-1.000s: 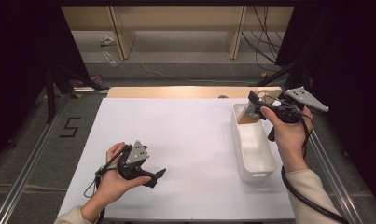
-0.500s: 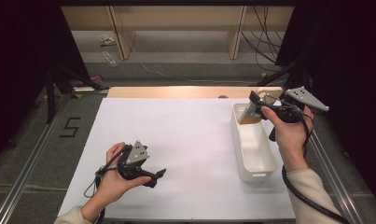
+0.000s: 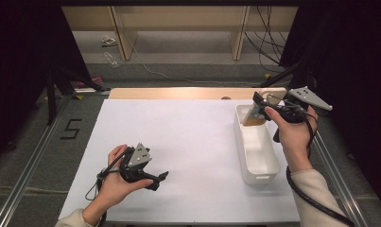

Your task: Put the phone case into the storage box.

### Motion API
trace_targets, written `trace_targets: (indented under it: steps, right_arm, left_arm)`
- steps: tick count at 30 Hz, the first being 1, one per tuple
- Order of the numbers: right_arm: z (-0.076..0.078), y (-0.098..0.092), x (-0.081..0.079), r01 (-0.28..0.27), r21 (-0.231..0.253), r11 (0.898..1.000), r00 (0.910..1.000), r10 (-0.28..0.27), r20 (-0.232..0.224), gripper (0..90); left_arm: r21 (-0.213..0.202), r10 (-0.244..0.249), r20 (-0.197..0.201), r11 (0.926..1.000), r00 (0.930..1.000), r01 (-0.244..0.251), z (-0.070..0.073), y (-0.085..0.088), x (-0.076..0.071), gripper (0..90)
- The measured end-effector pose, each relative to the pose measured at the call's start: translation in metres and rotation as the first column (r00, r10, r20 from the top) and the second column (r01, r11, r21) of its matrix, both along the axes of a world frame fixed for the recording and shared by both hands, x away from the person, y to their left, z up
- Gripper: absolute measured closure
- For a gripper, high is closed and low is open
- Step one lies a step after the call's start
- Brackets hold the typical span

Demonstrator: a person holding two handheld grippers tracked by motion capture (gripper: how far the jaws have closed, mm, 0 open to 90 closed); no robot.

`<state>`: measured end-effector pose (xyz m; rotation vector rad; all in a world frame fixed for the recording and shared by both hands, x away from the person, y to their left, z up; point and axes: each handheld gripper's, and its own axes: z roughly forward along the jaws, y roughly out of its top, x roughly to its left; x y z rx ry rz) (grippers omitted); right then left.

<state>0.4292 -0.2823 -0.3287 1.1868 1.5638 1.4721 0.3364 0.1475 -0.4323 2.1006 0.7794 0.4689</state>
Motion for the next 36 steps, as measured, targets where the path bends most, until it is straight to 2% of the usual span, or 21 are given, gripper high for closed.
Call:
trace_targets:
  steps: [36]
  right_arm:
    - [-0.004, 0.003, 0.014, 0.013, -0.034, 0.999, 0.9995, -0.014, -0.028, 13.2]
  left_arm:
    - [-0.004, -0.002, 0.002, 1.0000, 1.0000, 0.002, 0.001, 0.000, 0.000, 0.0]
